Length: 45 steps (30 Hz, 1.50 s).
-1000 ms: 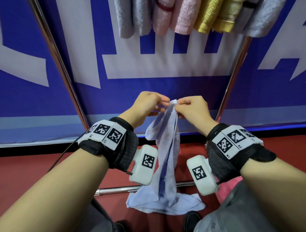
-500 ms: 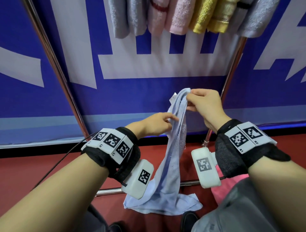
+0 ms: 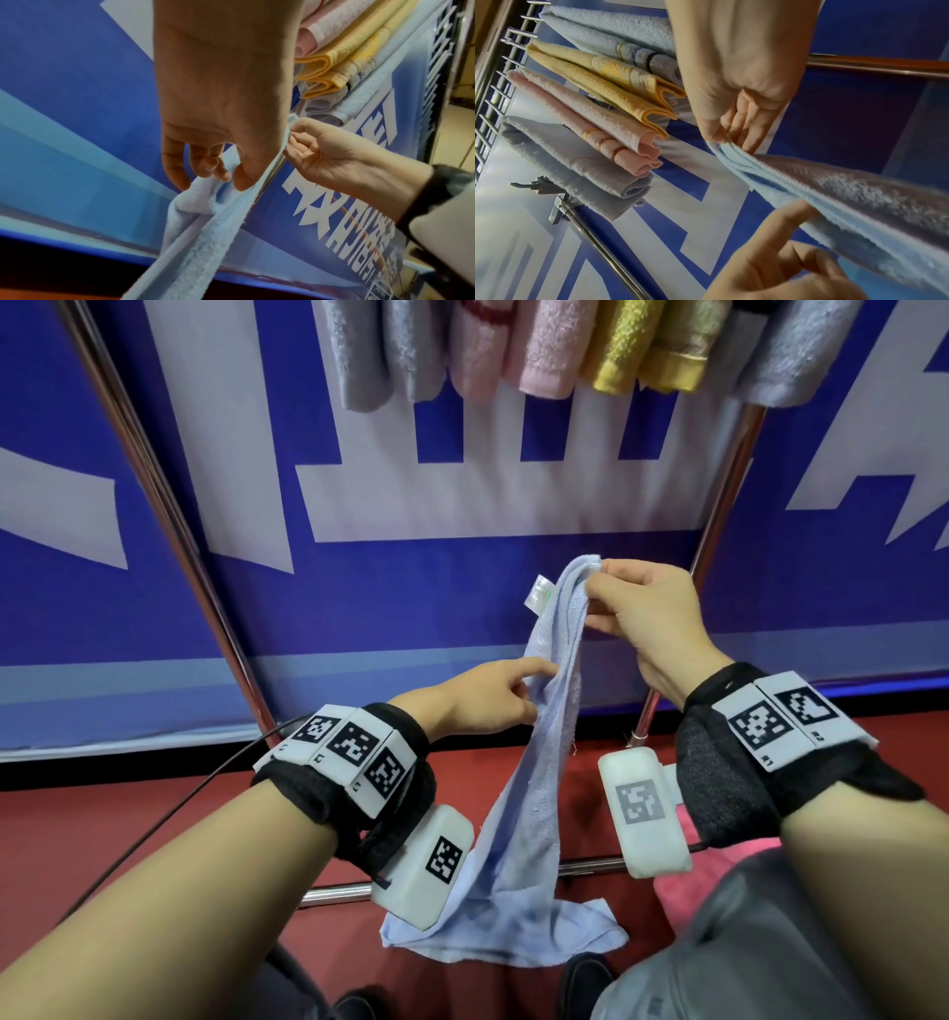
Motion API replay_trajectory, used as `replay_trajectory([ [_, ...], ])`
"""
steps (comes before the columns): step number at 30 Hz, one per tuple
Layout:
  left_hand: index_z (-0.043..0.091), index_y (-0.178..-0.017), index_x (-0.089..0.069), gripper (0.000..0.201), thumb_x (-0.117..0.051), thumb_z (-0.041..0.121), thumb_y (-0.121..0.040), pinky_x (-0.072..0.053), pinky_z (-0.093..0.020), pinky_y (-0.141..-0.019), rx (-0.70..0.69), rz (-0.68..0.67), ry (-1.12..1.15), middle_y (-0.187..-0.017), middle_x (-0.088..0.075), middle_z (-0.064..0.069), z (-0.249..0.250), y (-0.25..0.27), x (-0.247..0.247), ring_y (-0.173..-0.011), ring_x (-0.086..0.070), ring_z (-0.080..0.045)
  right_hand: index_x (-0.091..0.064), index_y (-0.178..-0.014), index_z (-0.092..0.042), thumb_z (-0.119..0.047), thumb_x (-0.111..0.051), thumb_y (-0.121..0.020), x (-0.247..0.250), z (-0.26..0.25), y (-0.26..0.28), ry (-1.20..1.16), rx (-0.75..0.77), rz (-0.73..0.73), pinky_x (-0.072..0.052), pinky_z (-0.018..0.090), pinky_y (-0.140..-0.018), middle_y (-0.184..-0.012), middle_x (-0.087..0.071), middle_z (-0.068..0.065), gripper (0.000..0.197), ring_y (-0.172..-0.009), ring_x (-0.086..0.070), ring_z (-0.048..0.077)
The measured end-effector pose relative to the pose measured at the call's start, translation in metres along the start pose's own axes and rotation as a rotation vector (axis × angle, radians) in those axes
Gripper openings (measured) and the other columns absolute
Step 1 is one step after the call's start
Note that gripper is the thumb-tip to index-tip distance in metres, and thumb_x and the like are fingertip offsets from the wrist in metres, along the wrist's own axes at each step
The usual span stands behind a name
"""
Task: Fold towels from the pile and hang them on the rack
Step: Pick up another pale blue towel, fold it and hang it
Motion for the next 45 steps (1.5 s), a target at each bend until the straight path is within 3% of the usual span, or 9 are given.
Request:
replay_trajectory([
  [4,0.026,-0.135,-0.045,0.047,-0.050,0.010,-0.091,-0.037,-0.018,-0.076,0.012,-0.033,-0.164,-0.098,-0.053,0.001,-0.003,0.001,-0.006,-0.087,-0.051,-0.016,-0.069,-0.074,-0.013,0.003,-0.054,-0.083,0.002,0.000,0.000,-0.035,-0.015,0.014,-0.052,0.013,-0.057,-0.056,-0.067,-0.008,0.024,-0.058,-0.065,0.000],
  [9,0.024,-0.106,-0.047,0.019,-0.049,0.014,-0.090,-0.042,-0.025,-0.056,0.158,-0.170,-0.072,-0.076,-0.045,-0.004,-0.020,0.004,-0.021,-0.057,-0.041,-0.016,-0.070,-0.082,-0.009,0.002,-0.053,-0.084,0.002,0.001,-0.001,-0.038,-0.031,0.002,-0.055,0.015,-0.062,-0.074,-0.067,0.003,0.020,-0.064,-0.065,0.003],
  [15,0.020,-0.083,-0.040,0.014,-0.052,0.026,-0.090,-0.045,-0.038,-0.080,0.050,0.109,-0.441,-0.091,-0.051,-0.001,-0.014,-0.001,0.025,-0.089,-0.051,-0.027,-0.067,-0.080,-0.006,0.003,-0.051,-0.086,0.030,0.006,-0.008,-0.072,-0.061,0.118,-0.054,0.014,-0.060,-0.073,-0.064,0.004,0.019,-0.057,-0.062,0.001],
  [19,0.025,-0.069,-0.038,0.027,-0.052,0.031,-0.091,-0.037,-0.028,-0.077,-0.047,0.312,-0.253,-0.082,-0.038,0.007,-0.005,0.008,0.063,-0.079,-0.044,-0.017,-0.067,-0.077,-0.007,0.004,-0.053,-0.083,0.048,0.015,-0.011,0.014,-0.078,0.178,-0.055,0.015,-0.060,-0.073,-0.063,0.004,0.018,-0.061,-0.061,0.004],
  [22,0.024,-0.063,-0.043,0.031,-0.059,0.018,-0.089,-0.034,-0.007,-0.070,-0.233,0.418,-0.052,-0.086,-0.038,0.011,0.017,0.024,0.083,-0.076,-0.043,-0.003,-0.065,-0.075,-0.007,0.004,-0.054,-0.083,0.050,0.020,-0.012,0.040,-0.106,0.183,-0.055,0.014,-0.057,-0.070,-0.061,0.004,0.018,-0.059,-0.058,0.005],
  [29,0.019,-0.063,-0.042,0.027,-0.060,0.002,-0.074,-0.042,-0.024,-0.073,-0.384,0.277,0.312,-0.084,-0.058,0.008,0.045,0.034,0.068,-0.080,-0.051,-0.009,-0.063,-0.071,-0.008,0.004,-0.054,-0.083,0.054,0.028,-0.011,0.032,-0.178,0.206,-0.056,0.015,-0.057,-0.073,-0.062,0.007,0.018,-0.068,-0.060,0.013],
  [35,0.026,-0.076,-0.037,0.018,-0.051,0.036,-0.081,-0.040,-0.035,-0.073,-0.295,0.405,-0.433,-0.080,-0.050,0.001,0.043,0.030,0.063,-0.084,-0.049,-0.023,-0.065,-0.077,-0.003,0.005,-0.052,-0.083,0.062,0.029,-0.011,0.037,-0.186,0.249,-0.054,0.013,-0.053,-0.068,-0.060,0.005,0.015,-0.057,-0.059,0.007],
  [39,0.018,-0.105,-0.051,0.019,-0.043,0.033,-0.096,-0.031,-0.030,-0.073,-0.141,0.494,-0.549,-0.086,-0.051,0.000,0.024,0.030,0.077,-0.083,-0.043,-0.022,-0.067,-0.091,-0.001,0.004,-0.055,-0.082,0.063,0.030,-0.012,0.054,-0.191,0.244,-0.056,0.015,-0.056,-0.071,-0.062,0.003,0.016,-0.057,-0.062,0.005],
  [45,0.011,-0.101,-0.053,0.020,-0.037,0.022,-0.097,-0.024,-0.030,-0.070,-0.039,0.600,-0.645,-0.079,-0.050,-0.005,0.017,0.031,0.094,-0.074,-0.037,-0.025,-0.064,-0.073,-0.011,0.006,-0.052,-0.083,0.046,0.020,-0.011,0.105,-0.129,0.129,-0.054,0.013,-0.056,-0.066,-0.062,0.000,0.023,-0.060,-0.060,0.004],
])
Point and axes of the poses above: each hand's wrist, its own y-axis away from the middle knuckle, its own x-axis out of the back of the hand, z = x × y, the point moved 10 cm from there along -y, towards the middle knuckle
